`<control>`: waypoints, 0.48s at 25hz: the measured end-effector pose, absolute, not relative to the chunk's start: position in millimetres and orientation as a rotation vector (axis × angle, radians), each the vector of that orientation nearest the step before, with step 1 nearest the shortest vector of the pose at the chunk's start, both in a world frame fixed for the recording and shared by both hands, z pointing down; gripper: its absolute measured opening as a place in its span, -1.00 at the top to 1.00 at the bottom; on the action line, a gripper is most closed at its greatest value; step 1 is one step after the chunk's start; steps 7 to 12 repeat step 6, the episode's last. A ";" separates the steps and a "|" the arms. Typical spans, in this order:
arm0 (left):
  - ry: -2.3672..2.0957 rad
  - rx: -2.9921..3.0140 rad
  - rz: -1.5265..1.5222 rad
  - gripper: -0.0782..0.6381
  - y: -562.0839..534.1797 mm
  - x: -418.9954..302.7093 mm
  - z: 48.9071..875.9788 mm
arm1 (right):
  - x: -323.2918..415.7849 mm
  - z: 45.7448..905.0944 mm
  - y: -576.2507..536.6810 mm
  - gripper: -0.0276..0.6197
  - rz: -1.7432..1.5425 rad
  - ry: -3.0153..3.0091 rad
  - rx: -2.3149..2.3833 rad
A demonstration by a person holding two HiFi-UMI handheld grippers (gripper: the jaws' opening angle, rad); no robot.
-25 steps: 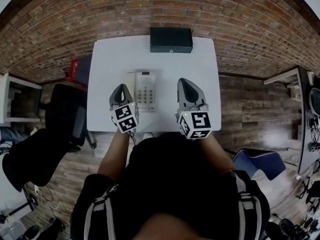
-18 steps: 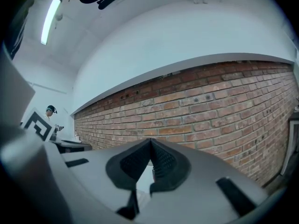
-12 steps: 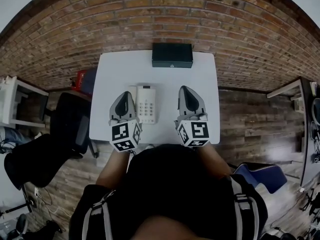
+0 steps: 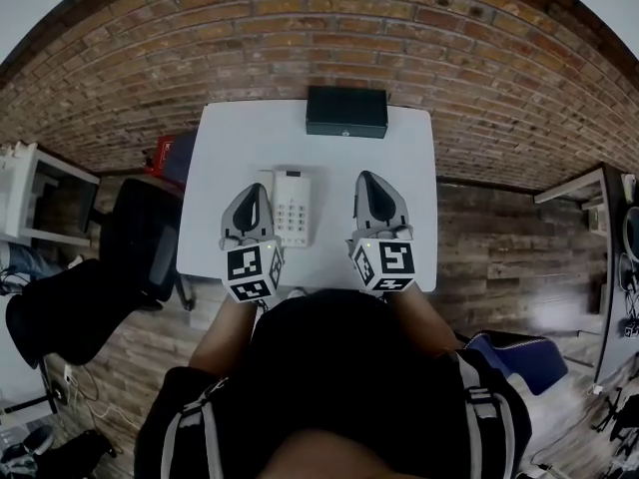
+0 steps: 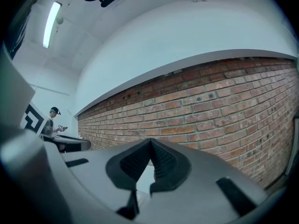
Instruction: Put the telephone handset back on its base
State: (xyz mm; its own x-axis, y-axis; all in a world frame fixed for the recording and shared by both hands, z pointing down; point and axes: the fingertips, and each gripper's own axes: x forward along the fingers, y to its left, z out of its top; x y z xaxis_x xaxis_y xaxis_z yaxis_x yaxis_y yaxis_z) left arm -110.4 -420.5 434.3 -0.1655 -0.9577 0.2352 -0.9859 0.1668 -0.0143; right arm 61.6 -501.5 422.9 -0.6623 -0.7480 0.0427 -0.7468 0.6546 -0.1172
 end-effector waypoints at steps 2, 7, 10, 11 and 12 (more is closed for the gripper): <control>-2.259 1.902 0.248 0.78 -420.9 -111.8 435.7 | 58.2 423.2 -500.5 0.93 -0.198 2.857 -1.276; -2.253 1.895 0.251 0.78 -422.0 -114.4 437.9 | 48.9 425.4 -495.9 0.93 -0.202 2.879 -1.241; -2.253 1.895 0.251 0.78 -422.0 -114.4 437.9 | 48.9 425.4 -495.9 0.93 -0.202 2.879 -1.241; -2.253 1.895 0.251 0.78 -422.0 -114.4 437.9 | 48.9 425.4 -495.9 0.93 -0.202 2.879 -1.241; -2.253 1.895 0.251 0.78 -422.0 -114.4 437.9 | 48.9 425.4 -495.9 0.93 -0.202 2.879 -1.241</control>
